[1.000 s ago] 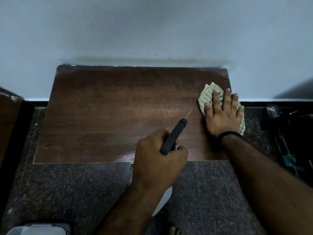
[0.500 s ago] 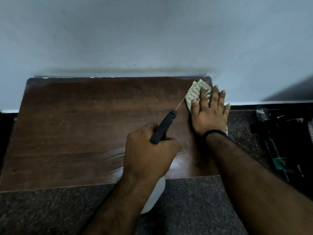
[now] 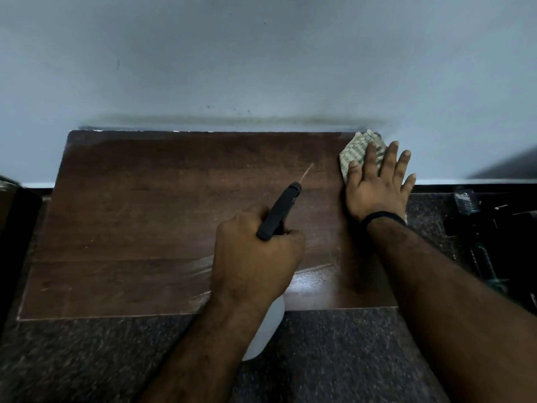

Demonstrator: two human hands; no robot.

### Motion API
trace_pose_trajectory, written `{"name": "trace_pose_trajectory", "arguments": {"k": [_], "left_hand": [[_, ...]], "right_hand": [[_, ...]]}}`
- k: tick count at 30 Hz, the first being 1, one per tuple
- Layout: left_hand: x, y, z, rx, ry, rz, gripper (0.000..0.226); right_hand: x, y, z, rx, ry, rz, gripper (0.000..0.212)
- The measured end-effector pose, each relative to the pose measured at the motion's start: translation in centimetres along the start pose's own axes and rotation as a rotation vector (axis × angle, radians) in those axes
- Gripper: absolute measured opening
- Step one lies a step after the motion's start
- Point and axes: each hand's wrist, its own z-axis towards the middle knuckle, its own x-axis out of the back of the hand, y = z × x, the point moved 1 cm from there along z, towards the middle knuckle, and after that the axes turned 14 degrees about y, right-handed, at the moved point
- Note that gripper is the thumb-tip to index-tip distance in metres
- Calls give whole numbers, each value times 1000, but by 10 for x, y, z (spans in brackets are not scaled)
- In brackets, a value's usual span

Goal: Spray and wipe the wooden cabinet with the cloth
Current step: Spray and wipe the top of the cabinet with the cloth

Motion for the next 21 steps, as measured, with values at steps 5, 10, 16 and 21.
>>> {"name": "trace_pose_trajectory", "arguments": {"k": [5,10,16,21], "left_hand": [[11,-11,5,2,-34,-6,22],[32,-28,9,6,-28,-3,23],[68,-45,25,23,19,-10,20],[110,-61,39,30,65,-2,14]], "right_hand": [[-3,-12,13,-7,-8,-20,65],[-6,-38,16,8,-29,-35,64],[-17,-123,-15,193,-54,-3,61],[-31,-197,-47,292,-78,10,63]]}}
